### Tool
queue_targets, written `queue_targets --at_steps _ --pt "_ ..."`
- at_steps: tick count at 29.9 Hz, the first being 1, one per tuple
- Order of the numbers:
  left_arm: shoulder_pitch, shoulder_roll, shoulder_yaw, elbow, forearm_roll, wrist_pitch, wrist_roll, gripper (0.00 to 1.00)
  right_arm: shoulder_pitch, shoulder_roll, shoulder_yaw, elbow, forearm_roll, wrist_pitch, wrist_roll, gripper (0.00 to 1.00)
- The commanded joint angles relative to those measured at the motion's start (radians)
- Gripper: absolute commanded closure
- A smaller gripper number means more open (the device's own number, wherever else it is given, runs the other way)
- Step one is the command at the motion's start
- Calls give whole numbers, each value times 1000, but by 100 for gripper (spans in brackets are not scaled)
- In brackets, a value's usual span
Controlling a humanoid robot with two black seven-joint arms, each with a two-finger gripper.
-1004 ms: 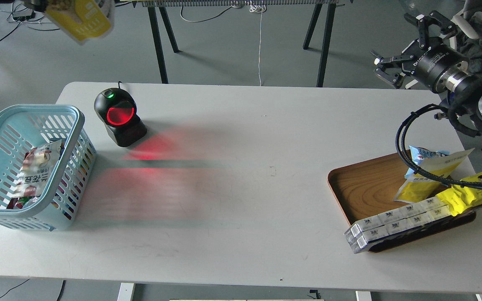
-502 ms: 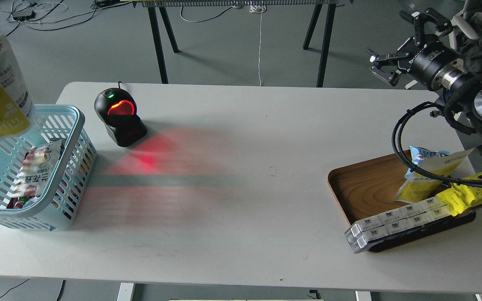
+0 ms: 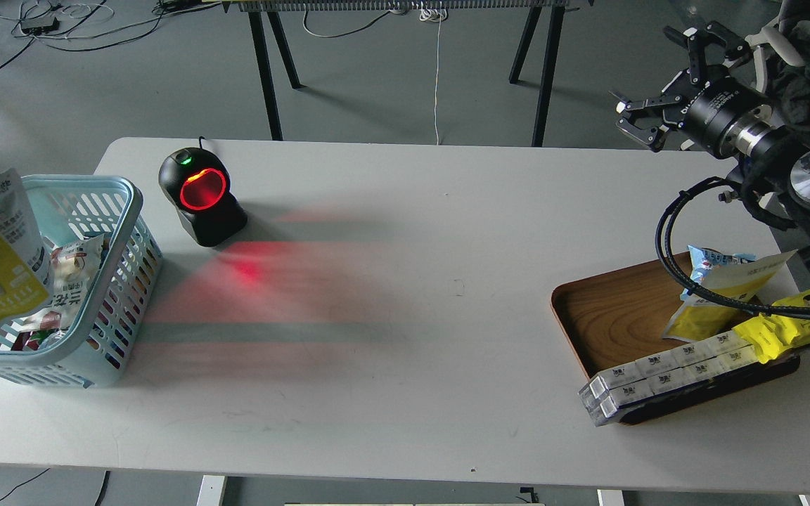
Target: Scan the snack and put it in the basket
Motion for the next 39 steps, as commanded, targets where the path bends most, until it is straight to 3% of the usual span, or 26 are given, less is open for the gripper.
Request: queue_targets --at_steps 1,4,6,8,9,11,15,20,22,26,27,34,39 --pt "0 -8 50 1 -21 42 1 100 1 0 -2 0 0 0 -1 4" --pt "2 -8 53 18 -18 41 -8 99 1 0 -2 0 0 0 0 4" --pt "2 -13 53 31 -18 45 -10 92 1 0 -2 0 0 0 0 4" --pt "0 -19 52 34 -18 47 -10 78 1 6 -2 -2 0 0 0 4" --pt "0 -20 50 35 -18 47 -10 62 1 6 -2 -2 0 0 -1 4" --pt "-1 -20 43 37 -21 59 -11 1 1 6 -2 -2 0 -2 0 4" --pt "-31 -17 -5 37 -41 77 -11 0 2 6 -2 -2 -3 -2 0 4" --pt "-63 -87 -222 38 -103 68 1 0 4 6 0 1 -3 -2 0 4" --pt "-64 -153 -311 46 -175 65 14 0 5 6 0 1 -3 -2 0 4" --pt "-64 -342 -422 128 -324 76 129 0 15 8 6 3 -3 -3 6 4" --pt "-64 -400 -437 153 -367 82 142 0 16 8 7 5 -3 -3 9 4" --pt "-61 -755 -481 432 -865 228 151 0 5 -18 29 58 -3 -3 26 4" --pt "-51 -930 -481 607 -1226 254 137 0 -28 -38 32 78 -2 2 57 4"
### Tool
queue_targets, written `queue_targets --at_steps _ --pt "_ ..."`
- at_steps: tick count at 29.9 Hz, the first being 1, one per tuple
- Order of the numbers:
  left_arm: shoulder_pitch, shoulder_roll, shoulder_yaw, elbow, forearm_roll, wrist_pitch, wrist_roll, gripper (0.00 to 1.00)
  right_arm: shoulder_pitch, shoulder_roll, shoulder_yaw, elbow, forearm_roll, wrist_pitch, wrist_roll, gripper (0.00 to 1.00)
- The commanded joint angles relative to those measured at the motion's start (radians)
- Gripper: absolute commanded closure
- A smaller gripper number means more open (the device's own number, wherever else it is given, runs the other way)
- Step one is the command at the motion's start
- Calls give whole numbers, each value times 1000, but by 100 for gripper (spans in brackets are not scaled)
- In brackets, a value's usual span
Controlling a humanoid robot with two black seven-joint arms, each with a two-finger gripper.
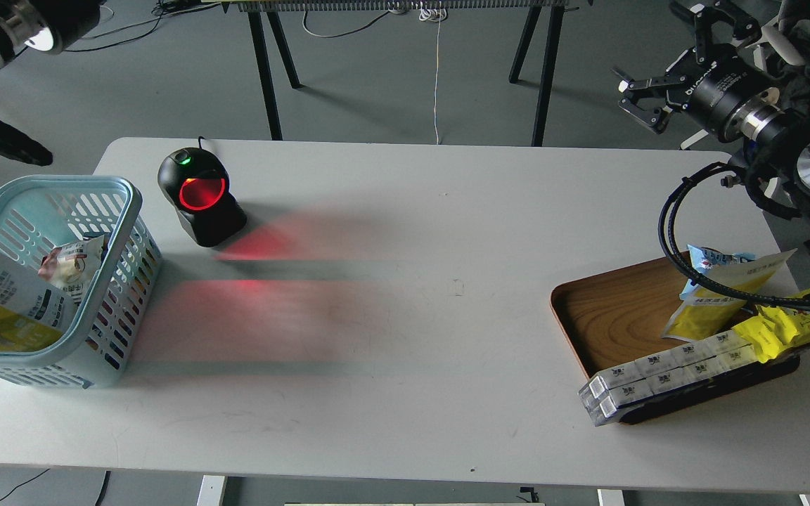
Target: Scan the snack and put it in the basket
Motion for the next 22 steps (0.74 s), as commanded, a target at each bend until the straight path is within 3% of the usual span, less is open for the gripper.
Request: queue_targets --at_steps 1,4,8,13,18,22 --pt "8 -126 -2 129 -254 8 -20 0 -32 -8 3 20 2 3 14 4" --pt "35 -207 -50 199 -403 7 -73 0 -65 -24 29 54 3 1 13 4" --pt "124 -302 -245 321 -471 -67 -75 0 -176 -47 144 117 5 0 13 4" --pt "167 -374 -336 387 -497 -203 -75 0 -248 -47 210 141 5 0 13 1" --pt "196 -385 -354 387 -546 -203 -69 0 -251 -30 213 137 3 1 21 1" --pt "196 -381 -353 386 -546 -203 -69 0 -250 -22 212 135 3 11 59 1"
